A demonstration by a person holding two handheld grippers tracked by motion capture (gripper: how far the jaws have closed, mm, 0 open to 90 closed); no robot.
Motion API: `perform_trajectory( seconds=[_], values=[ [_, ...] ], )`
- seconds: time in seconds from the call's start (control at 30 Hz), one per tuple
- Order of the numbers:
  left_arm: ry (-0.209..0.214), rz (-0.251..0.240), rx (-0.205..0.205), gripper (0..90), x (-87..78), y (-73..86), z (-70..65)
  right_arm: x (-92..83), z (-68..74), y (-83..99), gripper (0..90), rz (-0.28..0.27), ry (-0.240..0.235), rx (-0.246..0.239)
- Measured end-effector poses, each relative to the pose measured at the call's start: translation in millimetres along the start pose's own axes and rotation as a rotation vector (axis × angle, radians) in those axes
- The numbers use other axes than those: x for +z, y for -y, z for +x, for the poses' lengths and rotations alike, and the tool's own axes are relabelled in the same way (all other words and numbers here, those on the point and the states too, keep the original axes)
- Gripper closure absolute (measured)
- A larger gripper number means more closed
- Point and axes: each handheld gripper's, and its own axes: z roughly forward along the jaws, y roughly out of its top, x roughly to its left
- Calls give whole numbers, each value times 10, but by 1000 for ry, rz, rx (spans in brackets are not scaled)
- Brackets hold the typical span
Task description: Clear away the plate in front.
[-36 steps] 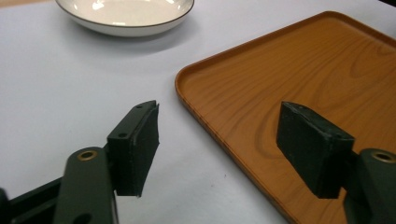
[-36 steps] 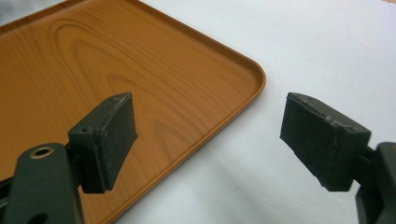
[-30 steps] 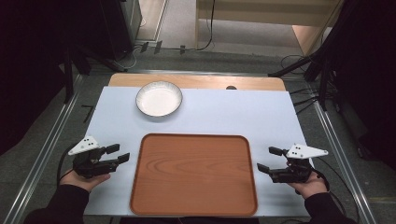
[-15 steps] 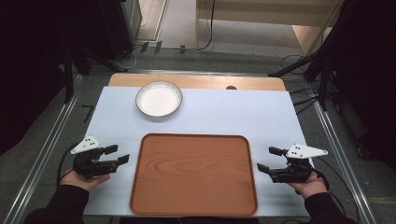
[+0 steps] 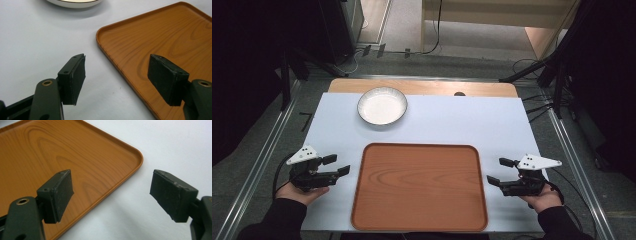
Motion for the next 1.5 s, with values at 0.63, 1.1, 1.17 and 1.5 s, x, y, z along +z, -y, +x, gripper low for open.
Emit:
perform_trajectory(
  seconds=[0.63,1.1,1.17,1.5],
  values=[
    [-9,-12,-7,280,-13,6,12,16,-10,4,194,6,-1,-1],
    [-9,-24,-24,273,-20,10,7,13,-6,7,194,16,-5,-6],
    [-13,-25,-28,274,-14,6,13,13,-4,7,194,18,-6,-4],
    [-94,-16,-82,328,152,-68,143,34,8,11,195,28,-10,-11]
  ],
)
